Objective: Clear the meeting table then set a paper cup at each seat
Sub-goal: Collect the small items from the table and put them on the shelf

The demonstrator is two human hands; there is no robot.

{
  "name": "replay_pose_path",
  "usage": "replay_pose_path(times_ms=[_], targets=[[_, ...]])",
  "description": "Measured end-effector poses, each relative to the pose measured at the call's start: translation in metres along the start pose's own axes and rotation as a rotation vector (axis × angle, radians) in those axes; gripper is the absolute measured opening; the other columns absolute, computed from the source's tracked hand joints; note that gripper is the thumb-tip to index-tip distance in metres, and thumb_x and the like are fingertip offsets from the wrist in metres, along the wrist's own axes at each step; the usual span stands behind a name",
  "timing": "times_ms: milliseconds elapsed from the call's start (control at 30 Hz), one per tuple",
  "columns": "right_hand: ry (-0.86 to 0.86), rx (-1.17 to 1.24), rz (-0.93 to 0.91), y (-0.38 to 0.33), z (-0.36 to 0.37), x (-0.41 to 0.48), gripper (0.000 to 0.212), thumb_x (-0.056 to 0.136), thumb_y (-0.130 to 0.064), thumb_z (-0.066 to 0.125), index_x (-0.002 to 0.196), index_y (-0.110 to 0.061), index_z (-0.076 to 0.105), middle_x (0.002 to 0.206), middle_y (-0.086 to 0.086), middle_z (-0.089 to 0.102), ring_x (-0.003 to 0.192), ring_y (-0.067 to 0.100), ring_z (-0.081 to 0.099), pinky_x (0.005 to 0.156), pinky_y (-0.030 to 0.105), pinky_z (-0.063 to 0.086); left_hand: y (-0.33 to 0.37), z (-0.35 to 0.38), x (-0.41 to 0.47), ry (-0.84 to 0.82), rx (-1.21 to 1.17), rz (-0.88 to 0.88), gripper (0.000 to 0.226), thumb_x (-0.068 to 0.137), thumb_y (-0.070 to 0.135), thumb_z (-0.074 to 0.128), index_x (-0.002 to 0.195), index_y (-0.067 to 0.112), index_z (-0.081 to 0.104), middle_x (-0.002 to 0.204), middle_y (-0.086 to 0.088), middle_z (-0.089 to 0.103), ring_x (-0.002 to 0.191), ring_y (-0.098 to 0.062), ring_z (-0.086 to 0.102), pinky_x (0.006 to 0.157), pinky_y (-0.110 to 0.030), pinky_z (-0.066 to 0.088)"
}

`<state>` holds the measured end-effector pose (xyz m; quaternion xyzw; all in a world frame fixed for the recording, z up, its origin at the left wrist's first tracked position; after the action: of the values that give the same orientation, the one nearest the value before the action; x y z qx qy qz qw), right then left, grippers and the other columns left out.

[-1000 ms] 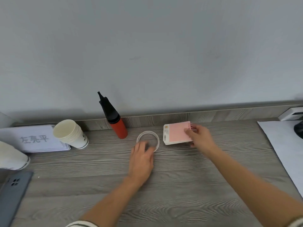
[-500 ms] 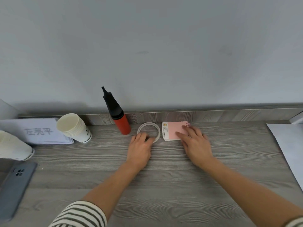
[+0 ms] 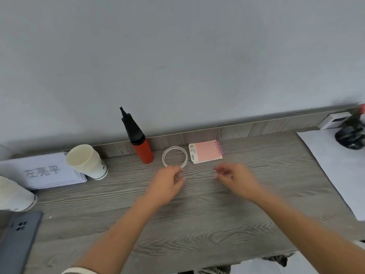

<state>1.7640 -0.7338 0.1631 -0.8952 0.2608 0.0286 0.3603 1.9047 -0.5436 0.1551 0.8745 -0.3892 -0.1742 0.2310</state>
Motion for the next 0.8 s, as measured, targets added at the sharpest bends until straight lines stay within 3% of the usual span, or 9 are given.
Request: replay_pose_path(times_ms=[100,167,233,300,400,533,633,733,800], targets=[[-0.041,0.249,0.107,0.006,-0.007,-0.058,0.030,0.089,-0.027,0.067,0.117,-0.017,0.069,0.102,-0.003,0.072,0.092,0.012,0.067,0.090,0.036,0.055,0.008,0.002,-0.023,-0.178,-0.221,-0.018,0.021,0.090,0.025,0.066,0.110,0.019,0.067,0.091,0.003,0.068,0.079,-0.012,0.061,0.082,-0.034,0.052],[-0.006,0.315,0.180,0.014,-0.008,-0.101,0.027,0.088,-0.031,0.067,0.115,-0.023,0.068,0.100,-0.007,0.072,0.090,0.005,0.068,0.087,0.027,0.055,0.019,0.009,-0.039,-0.291,-0.327,-0.017,0.015,0.090,0.023,0.067,0.104,0.022,0.066,0.084,0.004,0.063,0.074,-0.010,0.056,0.078,-0.029,0.049],[0.047,0.385,0.275,0.023,-0.007,-0.148,0.024,0.089,-0.031,0.065,0.112,-0.028,0.068,0.098,-0.009,0.073,0.088,-0.002,0.067,0.080,0.013,0.053,0.031,0.021,-0.054,-0.388,-0.428,-0.027,0.011,0.090,0.020,0.067,0.101,0.022,0.065,0.085,-0.001,0.062,0.077,-0.012,0.056,0.073,-0.024,0.046],[0.103,0.461,0.373,0.034,-0.002,-0.195,0.023,0.089,-0.031,0.066,0.111,-0.031,0.068,0.099,-0.011,0.073,0.088,-0.003,0.068,0.080,0.015,0.052,0.048,0.035,-0.069,-0.463,-0.465,-0.019,0.011,0.090,0.021,0.066,0.099,0.027,0.064,0.091,-0.006,0.064,0.083,-0.020,0.061,0.077,-0.025,0.047],[0.206,0.542,0.523,0.054,0.009,-0.259,0.021,0.086,-0.034,0.068,0.107,-0.035,0.069,0.100,-0.012,0.074,0.091,0.001,0.069,0.086,0.023,0.051,0.081,0.059,-0.090,-0.589,-0.465,-0.004,0.013,0.091,0.026,0.065,0.104,0.029,0.065,0.101,-0.008,0.066,0.092,-0.022,0.063,0.082,-0.028,0.051],[0.374,0.668,0.694,0.079,0.021,-0.333,0.018,0.086,-0.029,0.069,0.104,-0.032,0.069,0.095,-0.006,0.075,0.085,0.002,0.070,0.076,0.019,0.047,0.129,0.098,-0.114,-0.771,-0.436,0.066,0.013,0.092,0.021,0.065,0.104,0.025,0.065,0.087,0.003,0.063,0.082,-0.011,0.058,0.083,-0.032,0.053],[0.480,0.713,0.787,0.103,0.024,-0.384,0.019,0.085,-0.029,0.071,0.103,-0.034,0.069,0.093,-0.008,0.076,0.084,0.001,0.069,0.078,0.022,0.048,0.168,0.128,-0.126,-0.844,-0.350,0.153,0.016,0.091,0.020,0.065,0.107,0.021,0.066,0.087,0.001,0.063,0.079,-0.010,0.055,0.067,-0.010,0.046],[0.576,0.718,0.852,0.137,0.019,-0.441,0.020,0.084,-0.032,0.071,0.104,-0.035,0.069,0.091,-0.012,0.075,0.087,0.000,0.068,0.086,0.026,0.052,0.220,0.165,-0.136,-0.865,-0.245,0.262,0.011,0.091,0.026,0.066,0.102,0.029,0.065,0.084,0.002,0.064,0.072,-0.009,0.057,0.067,-0.010,0.045],[0.626,0.711,0.897,0.160,0.010,-0.482,0.021,0.085,-0.035,0.070,0.106,-0.036,0.067,0.093,-0.013,0.074,0.086,-0.003,0.067,0.083,0.021,0.051,0.264,0.193,-0.150,-0.909,-0.167,0.339,0.012,0.091,0.029,0.064,0.102,0.034,0.062,0.089,0.000,0.068,0.080,-0.013,0.064,0.072,-0.012,0.047]])
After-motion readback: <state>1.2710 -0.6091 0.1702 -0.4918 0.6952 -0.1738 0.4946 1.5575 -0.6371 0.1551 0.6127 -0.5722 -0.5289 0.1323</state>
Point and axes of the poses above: each hand's wrist, its own x-axis towards the middle knuckle, its own z-axis out of the palm, y = z × x, the point moved 1 cm from there along x, towards the middle knuckle
